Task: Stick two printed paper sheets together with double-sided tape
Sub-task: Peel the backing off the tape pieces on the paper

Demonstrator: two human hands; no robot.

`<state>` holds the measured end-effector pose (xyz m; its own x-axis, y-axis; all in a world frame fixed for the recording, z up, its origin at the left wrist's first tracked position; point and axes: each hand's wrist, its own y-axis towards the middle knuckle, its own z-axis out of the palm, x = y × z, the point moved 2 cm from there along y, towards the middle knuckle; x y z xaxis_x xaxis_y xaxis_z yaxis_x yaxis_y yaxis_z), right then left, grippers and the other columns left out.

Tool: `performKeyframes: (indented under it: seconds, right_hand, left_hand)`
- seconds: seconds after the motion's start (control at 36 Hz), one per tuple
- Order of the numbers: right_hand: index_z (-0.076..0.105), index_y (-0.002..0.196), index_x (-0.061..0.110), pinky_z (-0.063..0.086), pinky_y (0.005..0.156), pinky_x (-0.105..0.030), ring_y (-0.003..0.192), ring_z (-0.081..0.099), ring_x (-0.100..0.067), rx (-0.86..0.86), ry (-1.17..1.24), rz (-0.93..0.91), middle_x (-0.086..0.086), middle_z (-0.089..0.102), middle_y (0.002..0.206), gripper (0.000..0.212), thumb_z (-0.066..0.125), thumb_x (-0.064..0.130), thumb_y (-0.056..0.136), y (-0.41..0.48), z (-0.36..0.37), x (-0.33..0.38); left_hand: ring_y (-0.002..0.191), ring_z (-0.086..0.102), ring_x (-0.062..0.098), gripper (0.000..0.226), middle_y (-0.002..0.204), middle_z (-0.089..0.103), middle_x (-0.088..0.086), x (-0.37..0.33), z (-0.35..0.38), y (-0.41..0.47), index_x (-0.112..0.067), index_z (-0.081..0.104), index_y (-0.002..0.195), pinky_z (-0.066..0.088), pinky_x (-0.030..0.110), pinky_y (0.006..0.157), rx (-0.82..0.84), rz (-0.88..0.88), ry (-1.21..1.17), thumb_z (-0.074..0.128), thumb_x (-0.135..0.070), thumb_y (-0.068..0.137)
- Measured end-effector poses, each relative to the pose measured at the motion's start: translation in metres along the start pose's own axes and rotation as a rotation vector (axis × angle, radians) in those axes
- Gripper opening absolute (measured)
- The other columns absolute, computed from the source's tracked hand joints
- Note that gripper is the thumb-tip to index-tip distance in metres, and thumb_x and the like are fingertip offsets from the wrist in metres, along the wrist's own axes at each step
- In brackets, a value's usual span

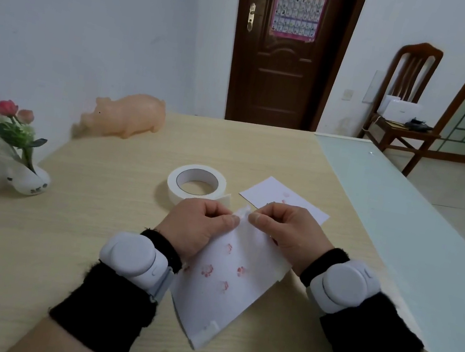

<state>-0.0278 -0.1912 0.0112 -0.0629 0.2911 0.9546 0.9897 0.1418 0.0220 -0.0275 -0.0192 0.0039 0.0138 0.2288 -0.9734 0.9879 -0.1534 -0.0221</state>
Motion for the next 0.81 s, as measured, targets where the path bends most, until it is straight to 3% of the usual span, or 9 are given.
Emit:
performKeyframes:
  seconds: [0.19, 0.36, 0.47, 0.53, 0.64, 0.72, 0.81]
  right_hand:
    - [0.065, 0.065, 0.016, 0.042, 0.064, -0.033, 0.063, 0.051, -0.015, 0.061, 0.053, -0.013, 0.000, 0.059, 0.065, 0.018, 0.069, 0.018, 0.082, 0.000, 0.001, -0.003]
    - [0.064, 0.065, 0.013, 0.040, 0.059, -0.026, 0.056, 0.049, -0.009, 0.040, 0.078, -0.015, 0.001, 0.057, 0.062, 0.018, 0.068, 0.014, 0.083, -0.001, 0.002, -0.003]
    - [0.065, 0.064, 0.019, 0.038, 0.061, -0.024, 0.055, 0.046, -0.005, -0.011, 0.019, 0.007, 0.009, 0.055, 0.060, 0.020, 0.069, 0.028, 0.081, 0.000, -0.002, -0.003]
    - [0.068, 0.066, 0.022, 0.042, 0.066, -0.025, 0.062, 0.054, -0.007, -0.037, 0.046, 0.021, 0.010, 0.062, 0.064, 0.016, 0.071, 0.030, 0.080, 0.001, -0.006, -0.005]
    - [0.070, 0.081, 0.022, 0.049, 0.076, -0.036, 0.072, 0.063, -0.019, -0.042, 0.097, 0.041, 0.002, 0.066, 0.071, 0.008, 0.073, 0.016, 0.078, 0.002, -0.006, -0.008]
    - [0.069, 0.080, 0.023, 0.048, 0.071, -0.033, 0.067, 0.061, -0.018, -0.029, 0.062, 0.001, 0.006, 0.065, 0.065, 0.014, 0.070, 0.009, 0.078, 0.001, -0.004, -0.005]
    - [0.069, 0.079, 0.022, 0.045, 0.066, -0.029, 0.062, 0.058, -0.012, 0.015, 0.026, -0.027, 0.009, 0.063, 0.061, 0.014, 0.068, 0.008, 0.080, -0.001, -0.004, -0.003]
  left_hand:
    - [0.056, 0.060, 0.005, 0.011, 0.061, 0.067, -0.009, -0.002, 0.003, -0.003, -0.016, 0.069, 0.070, 0.049, 0.016, 0.055, 0.033, 0.004, 0.054, 0.071, -0.020, 0.080]
    - [0.063, 0.061, 0.008, 0.012, 0.066, 0.068, -0.008, -0.002, 0.001, -0.001, -0.020, 0.070, 0.068, 0.050, 0.024, 0.066, 0.055, -0.022, 0.076, 0.071, -0.022, 0.079]
    - [0.063, 0.058, 0.012, 0.014, 0.065, 0.066, -0.006, -0.001, -0.003, 0.001, -0.019, 0.069, 0.066, 0.048, 0.027, 0.067, 0.004, -0.023, 0.015, 0.071, -0.020, 0.080]
    - [0.065, 0.058, 0.016, 0.011, 0.066, 0.066, -0.003, 0.001, -0.006, 0.004, -0.020, 0.070, 0.065, 0.047, 0.031, 0.070, -0.058, -0.038, -0.077, 0.075, -0.023, 0.074]
    - [0.067, 0.055, 0.024, 0.010, 0.069, 0.064, 0.007, 0.001, -0.005, 0.004, -0.015, 0.067, 0.069, 0.045, 0.038, 0.071, -0.076, -0.080, -0.262, 0.076, -0.015, 0.071]
    - [0.057, 0.052, 0.021, 0.013, 0.065, 0.059, 0.007, 0.001, -0.002, 0.003, -0.012, 0.060, 0.071, 0.044, 0.027, 0.059, 0.001, -0.117, -0.286, 0.072, -0.013, 0.077]
    - [0.048, 0.049, 0.009, 0.020, 0.061, 0.056, -0.003, -0.001, -0.004, 0.001, -0.017, 0.055, 0.068, 0.033, 0.018, 0.046, 0.005, -0.150, -0.290, 0.061, -0.019, 0.087]
